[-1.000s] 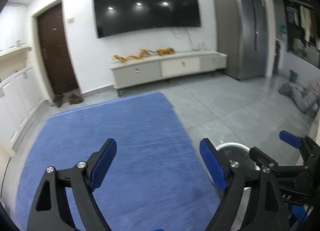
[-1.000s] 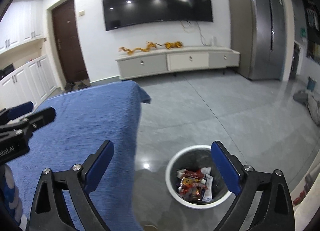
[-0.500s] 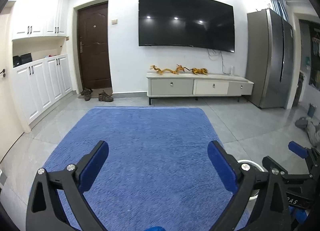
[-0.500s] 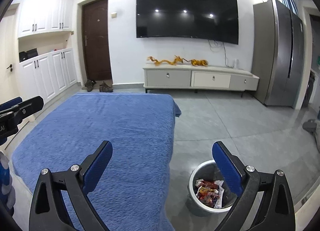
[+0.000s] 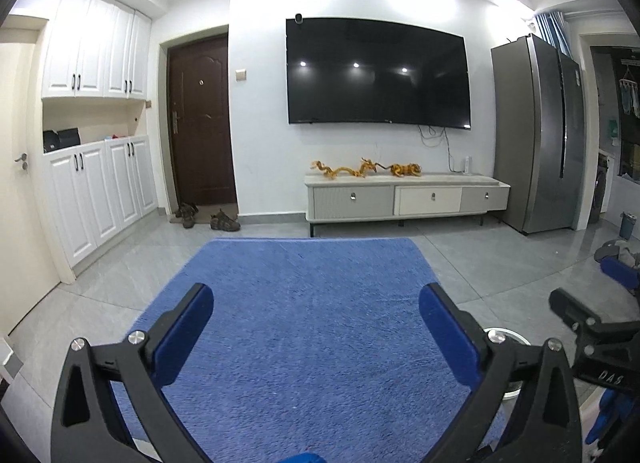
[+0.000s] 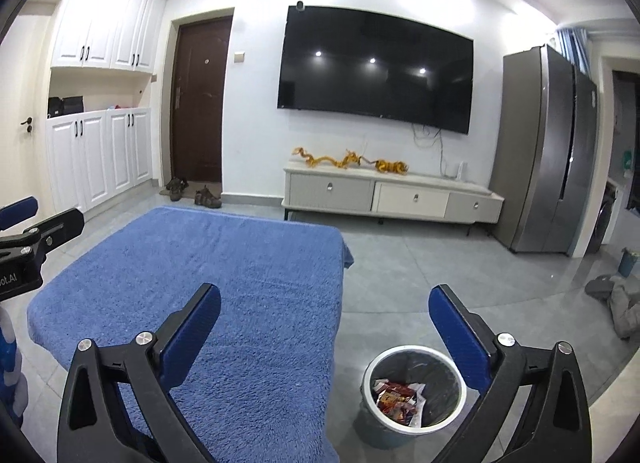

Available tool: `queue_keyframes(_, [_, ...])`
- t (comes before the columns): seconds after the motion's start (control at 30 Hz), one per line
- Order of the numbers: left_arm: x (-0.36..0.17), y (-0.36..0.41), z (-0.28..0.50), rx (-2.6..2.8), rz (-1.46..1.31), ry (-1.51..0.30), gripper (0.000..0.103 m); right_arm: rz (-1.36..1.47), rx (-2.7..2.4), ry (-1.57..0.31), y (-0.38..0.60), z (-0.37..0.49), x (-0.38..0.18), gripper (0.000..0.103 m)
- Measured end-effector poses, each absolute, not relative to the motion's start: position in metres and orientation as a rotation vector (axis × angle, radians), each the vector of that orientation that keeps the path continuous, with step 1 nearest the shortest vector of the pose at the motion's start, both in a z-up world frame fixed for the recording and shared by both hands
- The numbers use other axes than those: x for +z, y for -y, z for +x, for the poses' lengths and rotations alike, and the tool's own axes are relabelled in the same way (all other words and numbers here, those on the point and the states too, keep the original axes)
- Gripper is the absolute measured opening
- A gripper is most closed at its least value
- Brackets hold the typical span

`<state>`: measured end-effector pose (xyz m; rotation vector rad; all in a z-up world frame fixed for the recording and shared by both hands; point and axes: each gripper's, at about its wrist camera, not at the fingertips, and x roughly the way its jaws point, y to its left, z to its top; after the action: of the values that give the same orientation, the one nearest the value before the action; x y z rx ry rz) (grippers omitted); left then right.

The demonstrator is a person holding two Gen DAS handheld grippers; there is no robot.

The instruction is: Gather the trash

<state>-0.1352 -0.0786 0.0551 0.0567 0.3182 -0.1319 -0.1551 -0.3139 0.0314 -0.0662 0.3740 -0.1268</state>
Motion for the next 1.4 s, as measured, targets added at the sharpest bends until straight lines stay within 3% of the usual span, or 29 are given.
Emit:
queue_keyframes(0.5, [0.059, 0.058, -0.153, -0.089, 0.050, -0.260, 0.103, -0.042, -0.318, -0.255, 0.321, -0.199, 0.049, 0.103])
queue_keyframes(1.4, [0.049, 0.059, -0.146, -0.078, 0.050, -0.271, 0.103, -0.053, -0.340, -0.259, 0.321, -0.200, 0.041, 0.103])
